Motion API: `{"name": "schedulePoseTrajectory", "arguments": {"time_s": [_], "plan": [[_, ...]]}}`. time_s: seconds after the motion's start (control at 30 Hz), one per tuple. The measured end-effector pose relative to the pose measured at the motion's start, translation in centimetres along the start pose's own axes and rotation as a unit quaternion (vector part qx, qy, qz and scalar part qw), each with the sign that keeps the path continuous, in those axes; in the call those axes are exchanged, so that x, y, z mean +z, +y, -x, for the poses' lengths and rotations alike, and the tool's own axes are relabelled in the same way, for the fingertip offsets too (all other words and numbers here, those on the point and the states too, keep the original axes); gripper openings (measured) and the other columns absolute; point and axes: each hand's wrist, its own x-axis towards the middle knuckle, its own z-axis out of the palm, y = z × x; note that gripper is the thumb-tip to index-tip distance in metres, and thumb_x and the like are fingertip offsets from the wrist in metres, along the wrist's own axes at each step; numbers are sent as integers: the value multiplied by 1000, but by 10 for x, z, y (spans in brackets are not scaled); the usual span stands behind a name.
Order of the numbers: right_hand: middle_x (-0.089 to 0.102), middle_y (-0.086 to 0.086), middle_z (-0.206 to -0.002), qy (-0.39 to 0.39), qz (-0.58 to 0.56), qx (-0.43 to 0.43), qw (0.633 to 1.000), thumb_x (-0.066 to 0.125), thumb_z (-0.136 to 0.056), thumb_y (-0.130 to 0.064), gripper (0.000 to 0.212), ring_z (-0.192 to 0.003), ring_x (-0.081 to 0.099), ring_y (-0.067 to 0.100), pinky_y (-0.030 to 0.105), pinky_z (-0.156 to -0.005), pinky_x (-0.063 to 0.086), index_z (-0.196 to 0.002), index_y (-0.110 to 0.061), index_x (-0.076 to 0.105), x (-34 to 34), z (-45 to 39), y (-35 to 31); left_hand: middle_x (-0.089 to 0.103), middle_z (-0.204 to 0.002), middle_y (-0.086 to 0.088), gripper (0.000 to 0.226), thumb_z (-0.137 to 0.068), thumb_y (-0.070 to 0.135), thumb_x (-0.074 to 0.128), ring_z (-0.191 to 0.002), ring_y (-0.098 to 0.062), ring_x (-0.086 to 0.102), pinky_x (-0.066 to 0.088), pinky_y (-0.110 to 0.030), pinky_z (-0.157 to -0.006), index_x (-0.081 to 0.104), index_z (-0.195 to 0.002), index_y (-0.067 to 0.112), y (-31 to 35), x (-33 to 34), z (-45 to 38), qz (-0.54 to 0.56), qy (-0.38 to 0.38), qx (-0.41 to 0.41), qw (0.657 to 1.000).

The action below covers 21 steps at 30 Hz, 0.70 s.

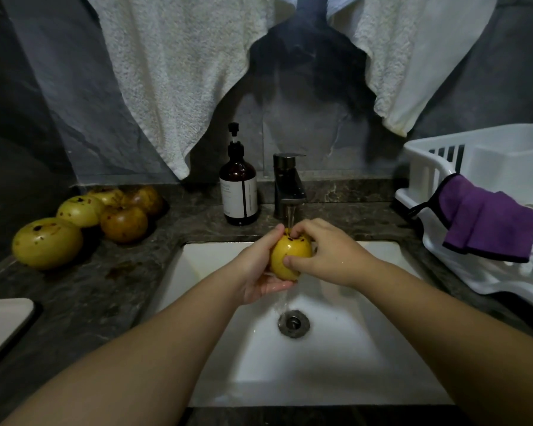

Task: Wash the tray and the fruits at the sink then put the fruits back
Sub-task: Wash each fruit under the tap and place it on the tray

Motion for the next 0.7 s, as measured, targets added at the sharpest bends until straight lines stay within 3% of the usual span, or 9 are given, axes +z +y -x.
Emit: {"name": "schedulePoseTrajectory", "arguments": {"time_s": [0.13,0.27,0.33,0.47,0.53,0.6,0.7], "plan": [[42,-18,-112,-2,5,9,1000,76,-78,-56,46,-96,51,4,28,-75,48,-111,-44,45,0,0,-1,71,-103,-16,53,-86,70,67,-85,-30,78,64,-36,-60,70,-113,24,0,1,0,1,3,8,1000],[43,-16,-116,3,10,-2,1000,73,-81,-55,45,-96,51,4,27,-75,47,-116,-45,46,1,2,-4,73,-108,-19,59,-88,70,65,-88,-29,78,67,-42,-75,69,-118,19,0,3,2,22,0,2,1000],[45,-15,-119,4,24,8,1000,73,-81,-54,48,-96,53,7,34,-79,51,-117,-41,45,1,2,-7,71,-109,-19,59,-88,69,65,-87,-29,78,67,-41,-71,68,-118,19,1,4,3,24,-2,4,1000],[29,-14,-139,-37,-16,21,999,85,-69,-56,92,-113,49,10,33,-91,51,-141,-37,32,4,3,-8,78,-97,-19,69,-88,73,62,-81,-30,78,66,-40,-71,65,-121,13,4,7,8,52,-25,-12,998],[25,-16,-142,-31,-12,14,999,88,-66,-52,101,-117,46,11,28,-90,47,-147,-37,30,6,2,-7,78,-97,-20,78,-83,77,63,-80,-32,78,67,-40,-65,64,-123,10,6,7,11,44,-35,-29,998],[34,-10,-140,3,-30,34,999,87,-67,-51,96,-116,49,12,26,-86,46,-147,-36,37,7,0,-4,74,-108,-21,88,-78,84,62,-82,-33,78,66,-40,-63,63,-125,10,5,5,14,3,-30,-47,998],[55,-7,-122,14,-185,113,976,75,-70,-57,75,-104,62,15,29,-72,55,-136,-39,43,6,-2,-2,70,-120,-15,83,-82,85,55,-91,-30,76,63,-38,-64,65,-128,17,4,5,13,-58,-11,-11,998]]}}
